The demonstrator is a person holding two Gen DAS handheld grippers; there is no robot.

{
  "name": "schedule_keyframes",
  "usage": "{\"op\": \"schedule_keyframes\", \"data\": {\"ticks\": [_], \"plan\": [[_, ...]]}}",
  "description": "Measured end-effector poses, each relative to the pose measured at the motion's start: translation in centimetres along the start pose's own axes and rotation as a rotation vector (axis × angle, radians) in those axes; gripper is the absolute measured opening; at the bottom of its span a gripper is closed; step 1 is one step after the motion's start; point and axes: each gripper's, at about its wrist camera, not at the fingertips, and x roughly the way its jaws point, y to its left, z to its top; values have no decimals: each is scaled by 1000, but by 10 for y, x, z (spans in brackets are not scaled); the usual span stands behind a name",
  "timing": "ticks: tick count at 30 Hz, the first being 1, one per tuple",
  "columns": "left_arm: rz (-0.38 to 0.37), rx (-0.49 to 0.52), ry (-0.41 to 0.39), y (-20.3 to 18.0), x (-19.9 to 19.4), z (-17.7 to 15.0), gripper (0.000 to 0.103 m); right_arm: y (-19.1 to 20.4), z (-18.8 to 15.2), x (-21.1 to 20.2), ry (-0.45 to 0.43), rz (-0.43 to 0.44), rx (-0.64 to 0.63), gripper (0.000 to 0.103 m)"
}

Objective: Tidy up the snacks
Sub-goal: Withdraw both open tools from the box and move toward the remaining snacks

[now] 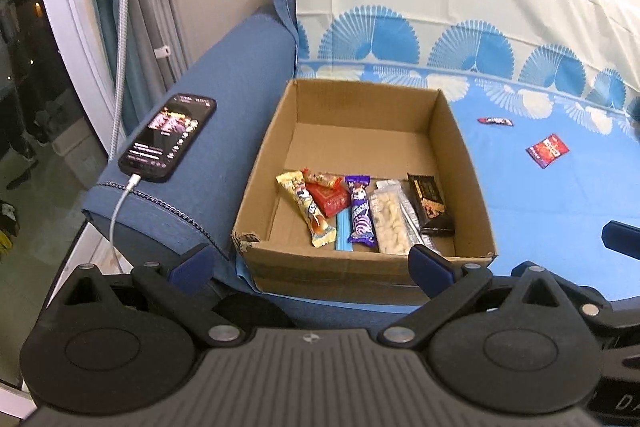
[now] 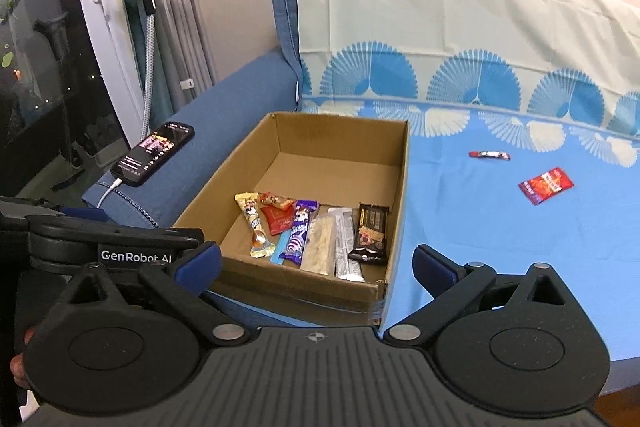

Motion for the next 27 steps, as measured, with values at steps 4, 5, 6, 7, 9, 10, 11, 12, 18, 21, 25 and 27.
{"op": "schedule_keyframes", "data": {"ticks": [4,5,6,7,9,10,11,12,18,21,25,27], "plan": [[7,8,-30,-3,-16,-5,103,1,-3,-14,-27,2,-3,102],[9,11,-37,-4,-19,-6,103,1,-4,-17,-35,1,-4,102],[9,13,-42,-4,-22,-7,103,1,-5,-21,-40,1,-4,102],[8,15,-48,-5,-26,-8,103,1,-6,-24,-46,1,-4,102],[8,18,-59,-5,-32,-9,103,0,-8,-31,-61,1,-3,102],[10,19,-64,-6,-35,-10,103,0,-9,-34,-69,1,-4,102],[10,19,-71,-6,-38,-11,103,0,-9,-37,-76,0,-5,102],[11,18,-77,-6,-40,-11,103,1,-10,-40,-81,-1,-7,102],[13,11,-98,-5,-52,-15,103,5,-13,-54,-114,-2,-22,102],[14,11,-103,-5,-55,-16,103,6,-14,-58,-123,-4,-25,102],[13,10,-108,-4,-57,-16,103,8,-14,-60,-130,-6,-27,102],[13,10,-107,-4,-57,-17,103,8,-14,-60,-130,-6,-28,102]]}}
